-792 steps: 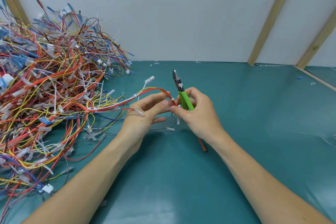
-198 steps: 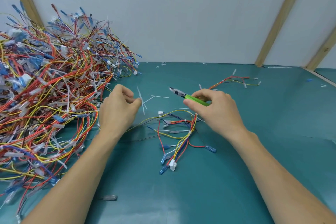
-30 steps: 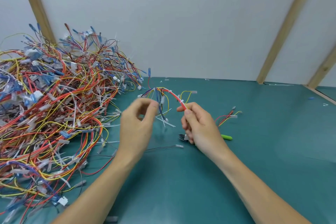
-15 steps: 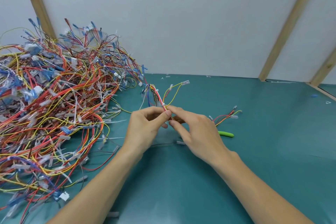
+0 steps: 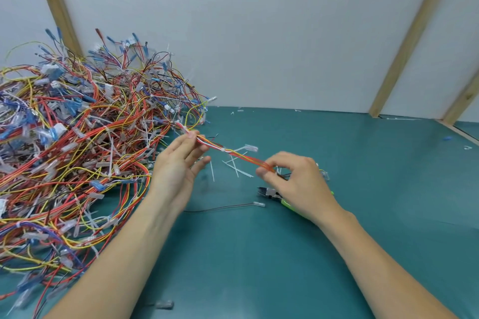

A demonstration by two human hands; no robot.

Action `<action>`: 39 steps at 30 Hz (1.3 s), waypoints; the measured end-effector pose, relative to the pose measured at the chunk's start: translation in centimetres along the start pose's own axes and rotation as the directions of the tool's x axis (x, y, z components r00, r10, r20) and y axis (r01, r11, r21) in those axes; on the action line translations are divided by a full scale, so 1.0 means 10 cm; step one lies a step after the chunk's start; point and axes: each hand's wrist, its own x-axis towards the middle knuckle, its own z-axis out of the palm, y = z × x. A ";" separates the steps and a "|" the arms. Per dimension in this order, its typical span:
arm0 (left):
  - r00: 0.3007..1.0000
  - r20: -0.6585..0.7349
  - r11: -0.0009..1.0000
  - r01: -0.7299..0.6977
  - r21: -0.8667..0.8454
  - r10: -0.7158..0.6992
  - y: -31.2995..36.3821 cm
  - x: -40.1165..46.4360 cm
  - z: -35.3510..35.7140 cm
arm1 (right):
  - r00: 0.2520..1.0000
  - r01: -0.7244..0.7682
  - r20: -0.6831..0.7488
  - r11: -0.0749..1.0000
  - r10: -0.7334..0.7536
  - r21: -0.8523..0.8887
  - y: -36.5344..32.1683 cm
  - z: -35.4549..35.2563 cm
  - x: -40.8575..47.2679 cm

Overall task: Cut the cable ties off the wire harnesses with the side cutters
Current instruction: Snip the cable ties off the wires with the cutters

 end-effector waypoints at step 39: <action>0.980 0.170 0.995 -0.100 -0.003 0.099 -0.05 -0.06 0.10 | 0.740 -0.571 0.662 0.633 0.121 0.523 -0.11 -0.13 0.01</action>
